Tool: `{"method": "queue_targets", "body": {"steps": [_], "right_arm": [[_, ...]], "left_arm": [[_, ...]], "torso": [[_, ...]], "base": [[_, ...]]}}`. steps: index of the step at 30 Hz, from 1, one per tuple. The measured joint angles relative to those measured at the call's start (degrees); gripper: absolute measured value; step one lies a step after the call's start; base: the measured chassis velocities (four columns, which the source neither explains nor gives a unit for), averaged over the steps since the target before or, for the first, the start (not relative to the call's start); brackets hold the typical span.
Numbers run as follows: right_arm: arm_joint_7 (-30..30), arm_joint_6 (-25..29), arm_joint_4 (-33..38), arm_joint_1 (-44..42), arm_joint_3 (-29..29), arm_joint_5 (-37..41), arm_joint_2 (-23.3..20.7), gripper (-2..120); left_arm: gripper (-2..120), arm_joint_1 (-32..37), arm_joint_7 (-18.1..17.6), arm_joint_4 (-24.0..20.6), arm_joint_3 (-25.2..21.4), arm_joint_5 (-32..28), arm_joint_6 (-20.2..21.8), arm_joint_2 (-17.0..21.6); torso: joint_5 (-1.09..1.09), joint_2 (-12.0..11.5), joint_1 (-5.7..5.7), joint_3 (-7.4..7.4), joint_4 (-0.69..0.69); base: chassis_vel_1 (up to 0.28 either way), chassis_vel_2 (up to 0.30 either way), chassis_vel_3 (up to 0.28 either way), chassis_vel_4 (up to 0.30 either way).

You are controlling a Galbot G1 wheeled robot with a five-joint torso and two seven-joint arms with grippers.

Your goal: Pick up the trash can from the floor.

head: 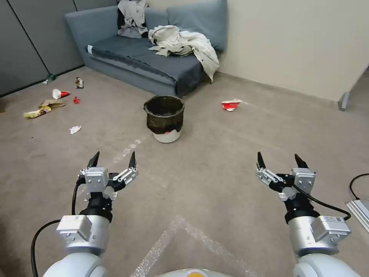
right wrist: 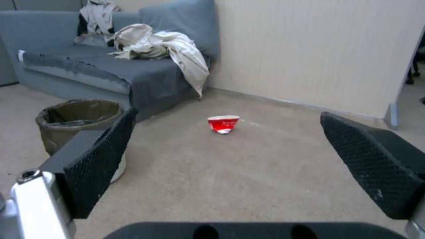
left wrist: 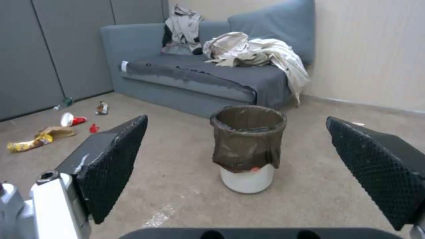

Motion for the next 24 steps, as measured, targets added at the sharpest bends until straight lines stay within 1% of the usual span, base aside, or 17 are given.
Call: {"method": "queue_targets", "body": {"steps": [7, 24], "right_arm": [[-0.10, 0.00, -0.06, 0.04, -0.04, -0.23, 0.03, 100], [-0.12, 0.01, -0.14, -0.02, -0.10, -0.62, 0.12, 100]], "left_arm": [[100, -0.03, 0.00, 0.00, -0.07, -0.11, 0.00, 0.01], [100, -0.13, -0.42, 0.00, -0.10, -0.44, 0.02, 0.09]], "torso": [[0.00, 0.00, 0.00, 0.00, 0.01], [0.00, 0.00, 0.00, 0.00, 0.01]], "base": [[-0.015, 0.015, 0.014, -0.011], [-0.078, 0.078, 0.076, -0.079]]}}
